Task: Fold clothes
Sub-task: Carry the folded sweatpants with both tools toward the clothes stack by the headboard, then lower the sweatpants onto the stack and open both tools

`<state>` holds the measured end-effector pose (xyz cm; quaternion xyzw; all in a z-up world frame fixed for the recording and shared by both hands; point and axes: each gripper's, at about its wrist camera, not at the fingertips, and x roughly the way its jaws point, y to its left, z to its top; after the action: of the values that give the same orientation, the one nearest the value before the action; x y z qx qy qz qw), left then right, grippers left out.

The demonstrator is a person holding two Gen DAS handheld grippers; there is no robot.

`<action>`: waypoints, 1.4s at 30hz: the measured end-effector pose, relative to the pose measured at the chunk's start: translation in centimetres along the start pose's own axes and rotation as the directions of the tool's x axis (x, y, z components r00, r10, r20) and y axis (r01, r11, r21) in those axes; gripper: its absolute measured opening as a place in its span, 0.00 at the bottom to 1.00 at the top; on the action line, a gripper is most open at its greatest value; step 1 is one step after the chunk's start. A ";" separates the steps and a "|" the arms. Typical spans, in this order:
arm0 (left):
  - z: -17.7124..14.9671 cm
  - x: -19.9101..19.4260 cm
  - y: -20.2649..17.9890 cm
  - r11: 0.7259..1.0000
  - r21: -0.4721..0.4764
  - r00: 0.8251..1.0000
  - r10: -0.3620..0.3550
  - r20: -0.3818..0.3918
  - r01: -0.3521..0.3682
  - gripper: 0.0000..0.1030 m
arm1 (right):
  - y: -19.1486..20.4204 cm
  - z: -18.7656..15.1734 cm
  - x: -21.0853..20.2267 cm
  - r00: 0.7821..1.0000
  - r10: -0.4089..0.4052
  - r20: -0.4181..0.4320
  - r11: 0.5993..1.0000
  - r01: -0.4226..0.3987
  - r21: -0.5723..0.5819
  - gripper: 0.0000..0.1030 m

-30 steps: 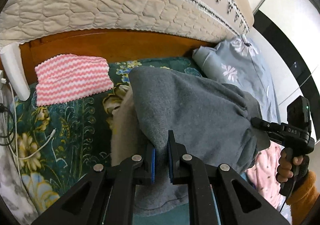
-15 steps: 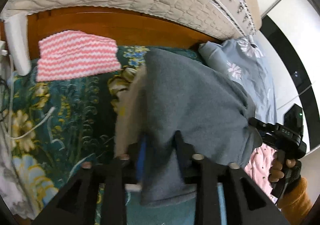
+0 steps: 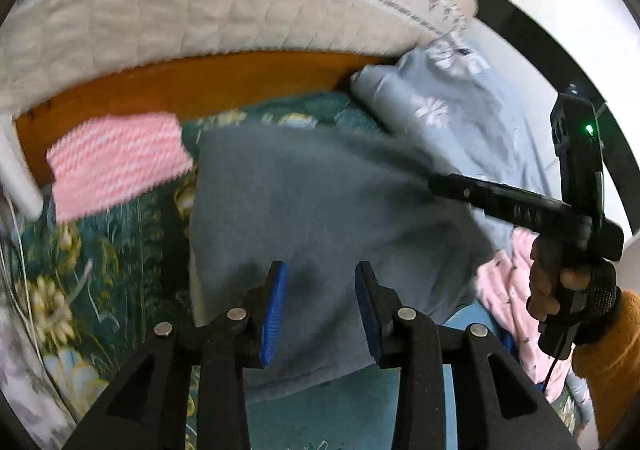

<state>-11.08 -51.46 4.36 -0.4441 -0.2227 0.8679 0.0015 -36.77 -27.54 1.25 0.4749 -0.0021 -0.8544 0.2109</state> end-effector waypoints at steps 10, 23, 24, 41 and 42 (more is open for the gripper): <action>-1.0 1.9 1.7 0.993 -0.114 1.000 -0.028 0.000 0.028 0.35 | -1.1 -0.3 2.8 0.997 -0.046 -0.058 0.997 0.050 0.064 0.45; -1.8 2.3 2.1 0.992 -0.126 1.000 -0.025 0.012 0.026 0.35 | -0.5 -6.5 -1.3 1.000 -0.008 0.005 0.999 0.008 -0.043 0.44; -1.8 2.4 2.0 0.993 -0.119 1.000 -0.020 0.013 0.022 0.35 | -0.9 -6.4 -1.0 1.000 -0.008 0.007 1.000 0.008 -0.028 0.44; -5.9 -1.9 -3.8 0.992 0.027 0.981 0.117 0.152 -0.123 0.52 | 0.5 -10.2 -5.4 0.998 -0.004 0.067 1.000 0.005 -0.018 0.45; -6.4 -1.9 -3.9 0.992 0.020 0.982 0.120 0.146 -0.124 0.52 | 0.7 -11.0 -5.4 0.998 -0.010 0.056 0.999 0.012 -0.030 0.45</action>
<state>-5.74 -45.82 4.05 -0.3925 -0.1820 0.8995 -0.0612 -25.10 -24.01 -0.22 0.4475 0.0075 -0.8684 0.2132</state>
